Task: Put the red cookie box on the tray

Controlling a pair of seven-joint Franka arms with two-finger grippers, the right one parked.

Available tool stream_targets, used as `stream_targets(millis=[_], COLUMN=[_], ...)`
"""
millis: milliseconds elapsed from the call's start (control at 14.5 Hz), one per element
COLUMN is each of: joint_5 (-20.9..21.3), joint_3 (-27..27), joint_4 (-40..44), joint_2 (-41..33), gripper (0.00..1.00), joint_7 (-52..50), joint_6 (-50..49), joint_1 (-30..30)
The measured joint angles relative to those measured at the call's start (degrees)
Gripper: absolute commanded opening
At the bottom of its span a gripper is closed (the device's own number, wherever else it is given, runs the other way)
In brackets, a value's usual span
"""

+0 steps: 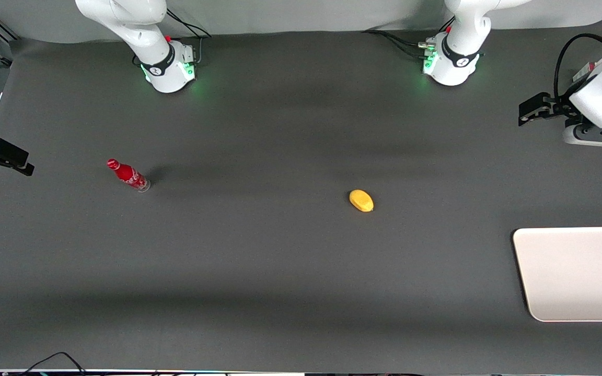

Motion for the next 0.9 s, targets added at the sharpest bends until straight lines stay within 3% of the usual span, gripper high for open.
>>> stream_targets(millis=[621, 759, 897], joint_5=[0.04, 0.39, 4.71], joint_3=[0.55, 4.66, 11.11], joint_4=[1.15, 1.43, 2.07], joint_2=[0.28, -0.07, -1.08], gripper=[1.00, 1.00, 1.00], joint_7=[-0.39, -0.08, 5.47], joint_6=[-3.26, -6.49, -8.71], joint_1=[-0.02, -0.08, 0.02])
